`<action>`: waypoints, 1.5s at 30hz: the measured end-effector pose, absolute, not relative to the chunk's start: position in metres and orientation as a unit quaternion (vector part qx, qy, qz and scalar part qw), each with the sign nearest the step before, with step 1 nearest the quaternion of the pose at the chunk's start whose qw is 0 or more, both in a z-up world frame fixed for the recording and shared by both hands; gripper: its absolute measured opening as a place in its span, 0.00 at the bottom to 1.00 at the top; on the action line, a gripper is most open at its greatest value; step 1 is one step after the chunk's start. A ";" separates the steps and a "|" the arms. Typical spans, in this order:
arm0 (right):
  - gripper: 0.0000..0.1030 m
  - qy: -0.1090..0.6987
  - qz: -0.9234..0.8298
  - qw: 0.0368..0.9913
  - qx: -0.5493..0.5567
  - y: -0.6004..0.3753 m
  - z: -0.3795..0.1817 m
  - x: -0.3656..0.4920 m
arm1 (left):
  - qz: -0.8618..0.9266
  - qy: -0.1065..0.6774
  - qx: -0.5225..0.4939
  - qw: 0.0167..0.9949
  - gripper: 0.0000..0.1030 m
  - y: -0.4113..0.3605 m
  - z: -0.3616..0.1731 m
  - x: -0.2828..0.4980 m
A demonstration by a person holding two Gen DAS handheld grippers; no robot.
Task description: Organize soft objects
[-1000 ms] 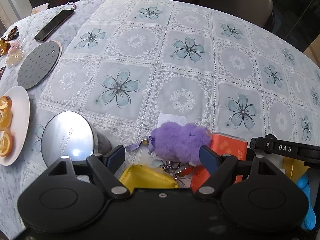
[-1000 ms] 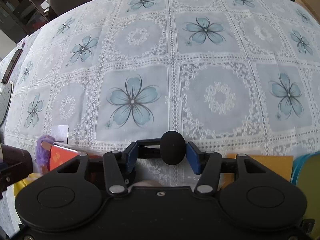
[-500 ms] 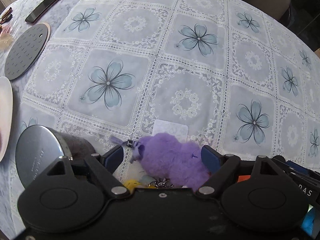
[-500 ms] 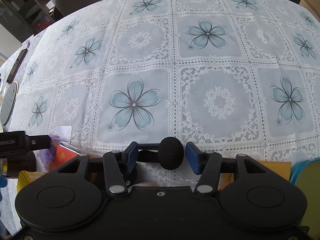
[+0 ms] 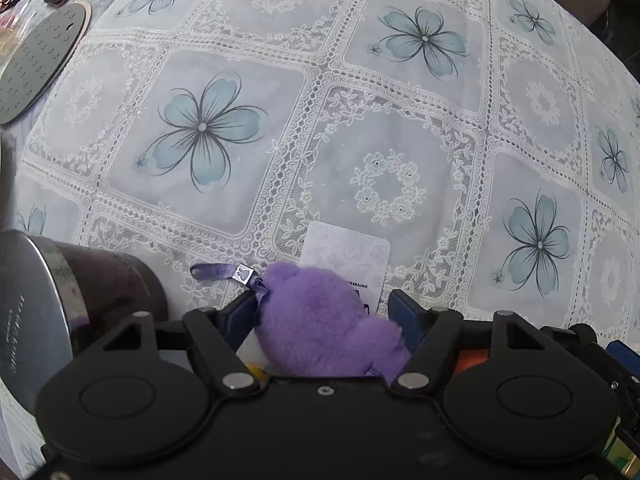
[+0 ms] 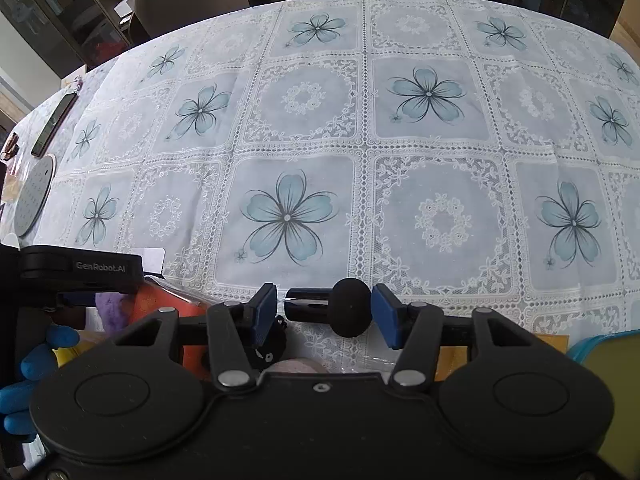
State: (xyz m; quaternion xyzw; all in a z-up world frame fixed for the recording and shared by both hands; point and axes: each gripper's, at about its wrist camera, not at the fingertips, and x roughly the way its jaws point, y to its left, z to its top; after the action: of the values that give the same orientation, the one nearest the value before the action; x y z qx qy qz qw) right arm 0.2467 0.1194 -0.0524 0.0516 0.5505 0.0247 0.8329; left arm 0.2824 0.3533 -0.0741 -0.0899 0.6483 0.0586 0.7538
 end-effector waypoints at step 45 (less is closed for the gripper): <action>0.53 0.570 -0.020 0.807 0.153 0.119 -0.086 0.292 | -0.003 0.635 -0.074 0.769 0.63 0.349 -0.071 0.285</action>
State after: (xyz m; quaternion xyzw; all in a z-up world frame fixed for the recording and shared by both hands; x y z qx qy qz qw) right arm 0.2915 0.1194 -0.0861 0.1529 0.5701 -0.0196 0.8070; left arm 0.2847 0.3490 -0.0708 -0.0738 0.6348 -0.0028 0.7692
